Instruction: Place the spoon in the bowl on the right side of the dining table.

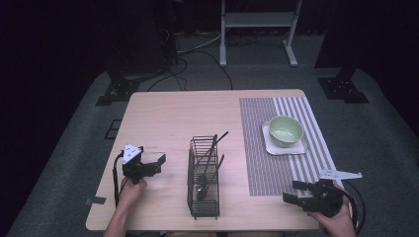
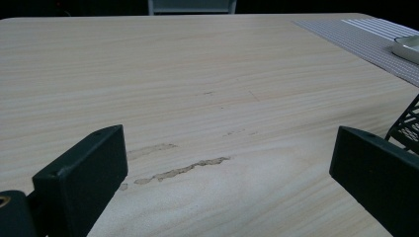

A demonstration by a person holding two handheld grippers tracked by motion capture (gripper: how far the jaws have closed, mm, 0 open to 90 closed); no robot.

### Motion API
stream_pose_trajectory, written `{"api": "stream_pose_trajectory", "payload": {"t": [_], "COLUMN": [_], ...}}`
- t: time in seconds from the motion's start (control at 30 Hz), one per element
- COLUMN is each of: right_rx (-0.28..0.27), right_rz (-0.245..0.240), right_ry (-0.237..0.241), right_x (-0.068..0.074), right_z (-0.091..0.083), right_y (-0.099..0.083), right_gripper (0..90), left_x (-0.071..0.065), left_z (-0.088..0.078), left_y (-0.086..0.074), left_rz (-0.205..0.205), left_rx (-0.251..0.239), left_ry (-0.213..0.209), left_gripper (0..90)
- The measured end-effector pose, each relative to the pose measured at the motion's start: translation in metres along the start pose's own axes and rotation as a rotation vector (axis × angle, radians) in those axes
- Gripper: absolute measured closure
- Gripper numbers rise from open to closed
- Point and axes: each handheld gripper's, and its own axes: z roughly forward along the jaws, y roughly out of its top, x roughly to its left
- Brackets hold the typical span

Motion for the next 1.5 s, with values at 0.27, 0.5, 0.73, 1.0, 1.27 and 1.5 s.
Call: {"api": "stream_pose_trajectory", "payload": {"t": [0.27, 0.5, 0.73, 1.0, 1.27, 1.5], "right_rx": [0.007, 0.028, 0.050, 0.069, 0.091, 0.111], "right_rz": [-0.013, -0.043, -0.075, -0.097, -0.128, -0.150], "right_ry": [0.038, 0.072, 0.101, 0.123, 0.163, 0.189], "right_x": [0.013, 0.026, 0.040, 0.050, 0.065, 0.077], "right_z": [0.002, 0.009, 0.016, 0.021, 0.028, 0.037], "right_y": [0.012, 0.026, 0.045, 0.058, 0.073, 0.087], "right_gripper": [14.2, 14.2, 14.2, 14.2, 14.2, 14.2], "left_x": [-0.001, 0.000, 0.000, 0.000, 0.000, 0.000], "left_z": [0.000, -0.001, 0.000, -0.001, -0.001, -0.001], "left_y": [0.000, 0.000, 0.000, 0.000, 0.000, -0.001], "left_rz": [0.002, -0.002, 0.002, 0.002, 0.005, 0.003], "left_rx": [-0.003, -0.004, 0.001, -0.001, -0.006, -0.008], "left_ry": [0.000, 0.000, 0.000, -0.002, -0.001, -0.001], "left_gripper": [0.4, 0.4, 0.4, 0.4, 0.4, 0.4]}}
